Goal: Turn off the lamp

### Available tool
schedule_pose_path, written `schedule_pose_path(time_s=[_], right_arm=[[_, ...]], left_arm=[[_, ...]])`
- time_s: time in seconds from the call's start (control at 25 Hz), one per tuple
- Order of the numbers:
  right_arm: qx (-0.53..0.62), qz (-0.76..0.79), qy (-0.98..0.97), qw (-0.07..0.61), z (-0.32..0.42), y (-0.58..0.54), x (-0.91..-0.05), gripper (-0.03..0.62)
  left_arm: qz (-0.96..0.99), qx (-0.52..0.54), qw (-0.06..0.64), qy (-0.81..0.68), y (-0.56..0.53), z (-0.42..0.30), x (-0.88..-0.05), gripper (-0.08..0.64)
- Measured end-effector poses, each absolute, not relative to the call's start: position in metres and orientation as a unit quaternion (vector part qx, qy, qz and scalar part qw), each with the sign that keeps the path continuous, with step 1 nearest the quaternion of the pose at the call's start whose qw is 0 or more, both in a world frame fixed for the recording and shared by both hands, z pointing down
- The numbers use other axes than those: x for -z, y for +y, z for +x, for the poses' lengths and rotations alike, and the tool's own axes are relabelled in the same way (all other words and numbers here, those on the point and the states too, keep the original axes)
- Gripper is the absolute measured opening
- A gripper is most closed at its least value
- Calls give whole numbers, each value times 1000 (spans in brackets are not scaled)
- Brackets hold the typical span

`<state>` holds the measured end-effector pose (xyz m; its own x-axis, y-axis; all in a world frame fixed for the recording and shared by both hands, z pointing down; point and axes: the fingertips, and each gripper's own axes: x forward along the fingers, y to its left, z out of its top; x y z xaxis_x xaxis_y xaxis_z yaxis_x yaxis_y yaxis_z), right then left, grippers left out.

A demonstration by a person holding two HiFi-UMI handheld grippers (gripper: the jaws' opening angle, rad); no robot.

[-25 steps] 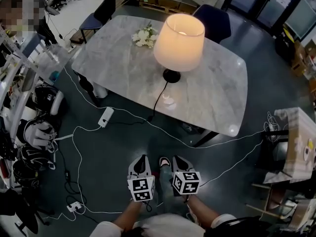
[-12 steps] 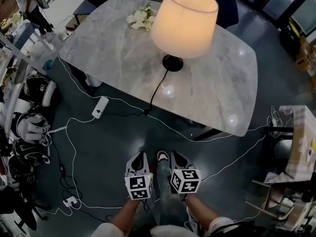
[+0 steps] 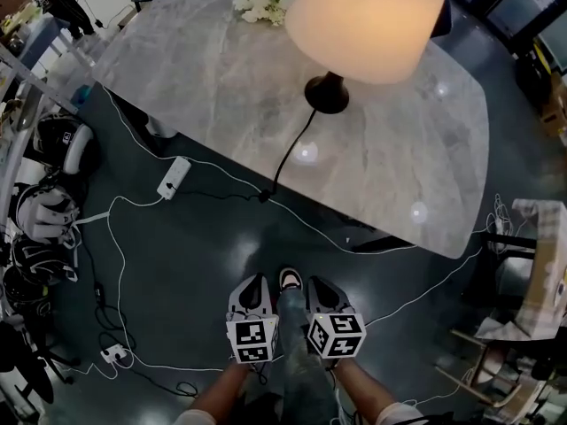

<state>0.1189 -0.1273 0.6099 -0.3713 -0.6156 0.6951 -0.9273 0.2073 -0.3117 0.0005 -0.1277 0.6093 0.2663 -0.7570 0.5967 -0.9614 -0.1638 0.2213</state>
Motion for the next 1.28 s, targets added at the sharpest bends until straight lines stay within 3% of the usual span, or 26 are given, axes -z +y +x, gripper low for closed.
schedule_pose_path(time_s=[0.72,1.28], right_arm=[[-370,518,-736,230,126,-130,-693,-2],[-374,505,-741,237,117,-138,-705,-2]], left_arm=[[754,-187,272,-567,-140,5,-697,8],[787,-143,246,-547,-188,2,-686,8]])
